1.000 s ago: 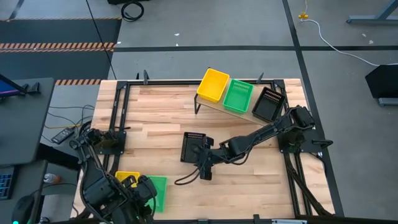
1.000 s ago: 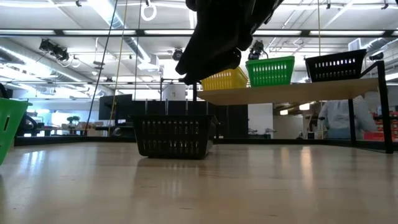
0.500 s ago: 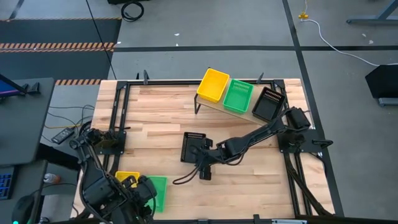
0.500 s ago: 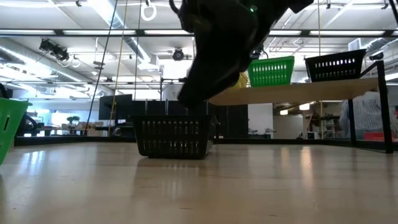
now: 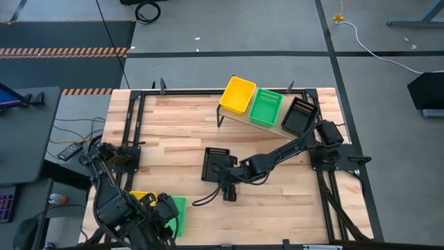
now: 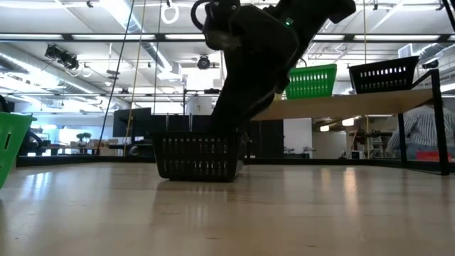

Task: Stack baskets on shelf by color
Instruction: Stack the black bin on the black bin

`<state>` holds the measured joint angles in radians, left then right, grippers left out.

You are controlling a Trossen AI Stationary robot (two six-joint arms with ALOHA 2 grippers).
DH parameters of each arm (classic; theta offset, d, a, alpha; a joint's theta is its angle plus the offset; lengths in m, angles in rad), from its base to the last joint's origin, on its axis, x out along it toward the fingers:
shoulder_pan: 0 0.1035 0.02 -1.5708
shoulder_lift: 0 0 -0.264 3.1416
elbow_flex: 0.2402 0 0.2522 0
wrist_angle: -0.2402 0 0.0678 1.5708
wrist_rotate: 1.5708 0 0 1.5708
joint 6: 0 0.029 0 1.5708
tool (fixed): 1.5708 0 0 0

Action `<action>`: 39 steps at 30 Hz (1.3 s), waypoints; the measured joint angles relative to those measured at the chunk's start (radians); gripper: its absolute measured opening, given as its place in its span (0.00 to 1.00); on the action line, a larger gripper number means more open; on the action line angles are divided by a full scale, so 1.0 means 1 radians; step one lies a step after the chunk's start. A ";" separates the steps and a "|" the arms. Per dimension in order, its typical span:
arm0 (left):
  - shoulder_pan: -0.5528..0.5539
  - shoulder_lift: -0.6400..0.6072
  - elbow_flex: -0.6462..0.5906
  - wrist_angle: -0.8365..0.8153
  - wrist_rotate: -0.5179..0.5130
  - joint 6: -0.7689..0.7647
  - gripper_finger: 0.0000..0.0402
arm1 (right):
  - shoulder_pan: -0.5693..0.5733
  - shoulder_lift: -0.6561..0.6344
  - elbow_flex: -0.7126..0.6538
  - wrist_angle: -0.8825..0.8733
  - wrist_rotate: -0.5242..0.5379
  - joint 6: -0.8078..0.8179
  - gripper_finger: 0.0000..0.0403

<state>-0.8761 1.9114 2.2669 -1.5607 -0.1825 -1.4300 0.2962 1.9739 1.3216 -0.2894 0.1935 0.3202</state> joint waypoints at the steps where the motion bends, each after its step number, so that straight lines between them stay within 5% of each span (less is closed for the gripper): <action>1: 0.003 0.000 0.000 0.000 0.000 0.002 0.43 | -0.001 0.000 0.000 0.006 -0.001 0.000 0.56; 8: 0.026 0.000 0.000 0.001 0.013 0.038 0.43 | -0.005 0.028 0.000 -0.029 -0.021 0.049 0.46; 18: 0.053 0.000 0.000 -0.011 -0.038 0.127 0.43 | -0.002 0.034 0.001 -0.062 -0.104 0.066 0.04; 23: 0.075 0.000 0.000 -0.005 -0.043 0.186 0.43 | -0.002 0.019 0.002 -0.101 -0.193 -0.018 0.05; 39: 0.143 -0.005 0.000 -0.002 -0.167 0.306 0.43 | 0.012 -0.314 0.000 -0.331 -0.172 -0.030 0.03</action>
<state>-0.7331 1.9064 2.2669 -1.5627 -0.3492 -1.1241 0.3083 1.6600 1.3216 -0.6200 0.0217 0.2903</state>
